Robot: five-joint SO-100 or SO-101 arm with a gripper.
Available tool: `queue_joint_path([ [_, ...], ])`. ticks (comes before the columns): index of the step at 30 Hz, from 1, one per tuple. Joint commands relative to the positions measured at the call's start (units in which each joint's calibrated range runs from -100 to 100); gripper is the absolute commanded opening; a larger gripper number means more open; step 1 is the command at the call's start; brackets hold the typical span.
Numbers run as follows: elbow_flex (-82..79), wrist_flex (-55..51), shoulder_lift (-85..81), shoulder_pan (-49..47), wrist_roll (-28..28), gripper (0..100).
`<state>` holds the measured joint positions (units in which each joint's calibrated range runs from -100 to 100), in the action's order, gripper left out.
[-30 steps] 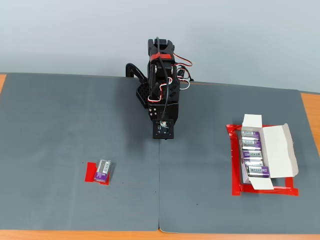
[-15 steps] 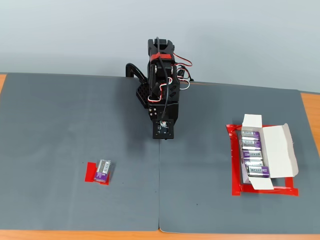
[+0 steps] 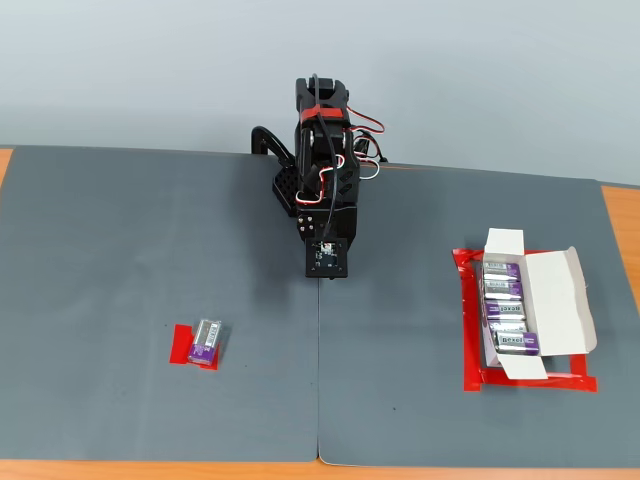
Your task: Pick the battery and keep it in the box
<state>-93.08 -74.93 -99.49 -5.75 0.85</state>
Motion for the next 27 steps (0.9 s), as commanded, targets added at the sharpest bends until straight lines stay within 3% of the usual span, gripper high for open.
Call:
queue_joint_path([
  [1, 0.59, 0.02, 0.17, 0.49, 0.11, 2],
  [14, 1.32, 0.11, 2.54, 0.12, -0.1, 2],
  [27, 14.43, 13.13, 24.92, 1.09, -0.31, 2],
])
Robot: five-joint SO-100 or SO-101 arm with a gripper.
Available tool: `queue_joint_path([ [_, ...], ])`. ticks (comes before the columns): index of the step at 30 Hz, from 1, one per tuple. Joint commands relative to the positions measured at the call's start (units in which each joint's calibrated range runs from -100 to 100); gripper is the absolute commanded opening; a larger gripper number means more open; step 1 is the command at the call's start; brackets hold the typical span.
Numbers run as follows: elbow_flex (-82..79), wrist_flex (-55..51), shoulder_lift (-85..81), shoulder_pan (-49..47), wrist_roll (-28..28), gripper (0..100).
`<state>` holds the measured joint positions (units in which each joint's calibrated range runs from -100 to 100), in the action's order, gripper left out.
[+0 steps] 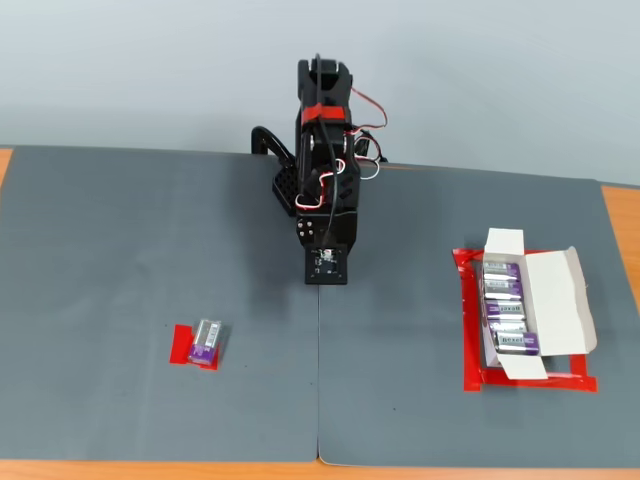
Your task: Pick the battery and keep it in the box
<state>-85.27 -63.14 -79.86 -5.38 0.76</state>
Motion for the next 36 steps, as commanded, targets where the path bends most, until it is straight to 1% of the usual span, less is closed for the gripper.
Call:
queue_joint_path([
  [1, 8.43, 1.33, 7.16, 1.46, -0.21, 2],
  [19, 36.47, 1.51, 42.52, 20.56, -0.26, 2],
  [25, 44.7, 1.51, 52.1, 24.29, -0.37, 2],
  [31, 49.13, 2.12, 58.97, 26.16, -4.59, 2],
  [36, 49.32, 10.01, 63.37, 28.09, -6.98, 2],
])
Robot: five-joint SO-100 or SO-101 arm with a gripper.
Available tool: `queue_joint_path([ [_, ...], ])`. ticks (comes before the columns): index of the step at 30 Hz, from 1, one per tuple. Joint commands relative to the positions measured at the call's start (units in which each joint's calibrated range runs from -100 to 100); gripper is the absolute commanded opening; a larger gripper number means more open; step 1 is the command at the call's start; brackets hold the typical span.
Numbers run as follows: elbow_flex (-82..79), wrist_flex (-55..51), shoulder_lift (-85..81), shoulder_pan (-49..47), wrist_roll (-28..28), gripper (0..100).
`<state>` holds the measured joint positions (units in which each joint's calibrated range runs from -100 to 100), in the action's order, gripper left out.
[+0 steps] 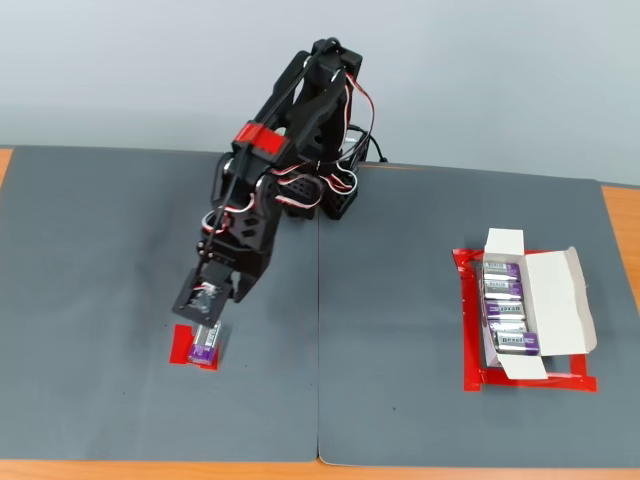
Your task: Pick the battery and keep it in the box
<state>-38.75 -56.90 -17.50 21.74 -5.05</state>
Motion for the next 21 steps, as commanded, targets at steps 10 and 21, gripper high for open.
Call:
queue_joint_path([
  [10, 2.98, 13.23, 6.95, 1.42, -3.46, 2],
  [21, 9.85, 13.41, 13.56, 1.42, -3.46, 2],
])
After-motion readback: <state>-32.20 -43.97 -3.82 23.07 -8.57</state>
